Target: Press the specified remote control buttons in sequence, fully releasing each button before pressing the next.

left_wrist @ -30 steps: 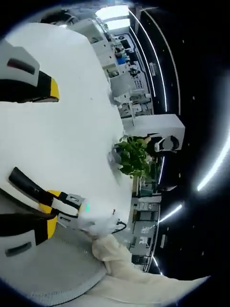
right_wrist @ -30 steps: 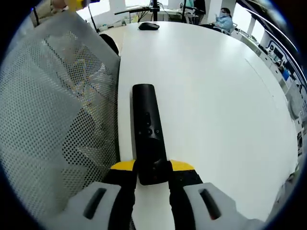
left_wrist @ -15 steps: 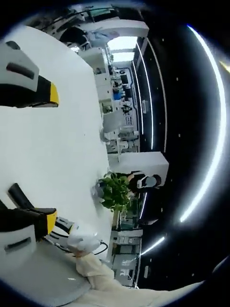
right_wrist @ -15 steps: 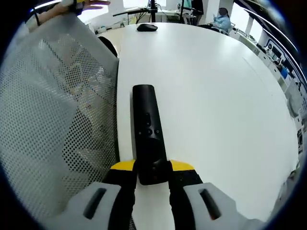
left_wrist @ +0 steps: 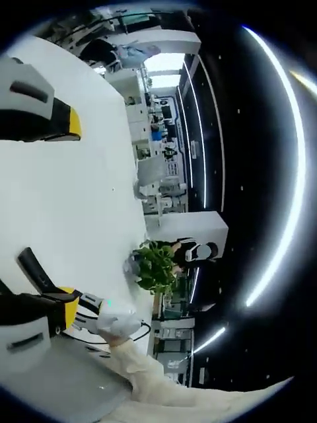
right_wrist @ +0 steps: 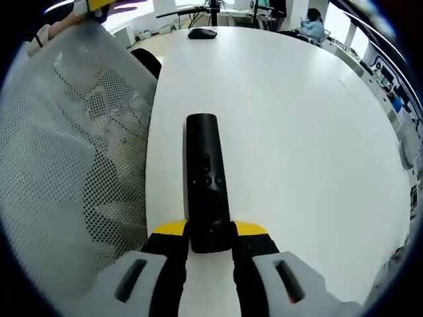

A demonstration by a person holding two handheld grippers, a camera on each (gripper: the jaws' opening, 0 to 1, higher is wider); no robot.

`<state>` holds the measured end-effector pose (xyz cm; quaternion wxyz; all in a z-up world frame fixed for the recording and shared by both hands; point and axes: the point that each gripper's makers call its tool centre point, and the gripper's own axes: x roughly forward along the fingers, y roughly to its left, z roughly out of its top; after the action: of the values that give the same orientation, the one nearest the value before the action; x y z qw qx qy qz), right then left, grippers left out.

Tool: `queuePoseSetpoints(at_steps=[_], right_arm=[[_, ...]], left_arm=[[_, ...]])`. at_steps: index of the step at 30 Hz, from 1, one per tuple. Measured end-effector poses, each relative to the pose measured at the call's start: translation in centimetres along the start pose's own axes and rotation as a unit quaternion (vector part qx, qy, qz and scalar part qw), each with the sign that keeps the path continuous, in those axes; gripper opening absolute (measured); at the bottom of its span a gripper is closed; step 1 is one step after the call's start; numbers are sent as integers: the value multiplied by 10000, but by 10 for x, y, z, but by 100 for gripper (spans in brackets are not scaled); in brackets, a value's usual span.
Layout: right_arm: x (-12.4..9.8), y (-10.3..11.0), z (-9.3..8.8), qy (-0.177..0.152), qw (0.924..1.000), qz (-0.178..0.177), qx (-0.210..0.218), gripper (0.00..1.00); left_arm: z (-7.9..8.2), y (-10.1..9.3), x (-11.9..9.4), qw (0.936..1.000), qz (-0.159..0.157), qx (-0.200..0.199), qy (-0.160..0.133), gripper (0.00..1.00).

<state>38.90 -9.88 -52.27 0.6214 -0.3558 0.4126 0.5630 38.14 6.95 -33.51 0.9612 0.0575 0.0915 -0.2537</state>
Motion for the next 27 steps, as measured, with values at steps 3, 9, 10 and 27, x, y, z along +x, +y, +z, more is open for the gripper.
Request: queuePoseSetpoints(at_steps=[3,9,10,27], right_arm=[[1,-9,5,25,10000,-18,-50,25],[2,-38,6,126,9998,-54,-153,25],[2,-41,6,149,9997,-58,-171,25],[2,-131,29,73,9994,-326,-102,25]], left_arm=[[-4,-1,1,9999,-26,96,107,100],[-7,2,1,9999,-10,-30,151,99],[-8,3,1,9999,14,-17,162,99],[-18,18,2,9991,279,93,319,95]])
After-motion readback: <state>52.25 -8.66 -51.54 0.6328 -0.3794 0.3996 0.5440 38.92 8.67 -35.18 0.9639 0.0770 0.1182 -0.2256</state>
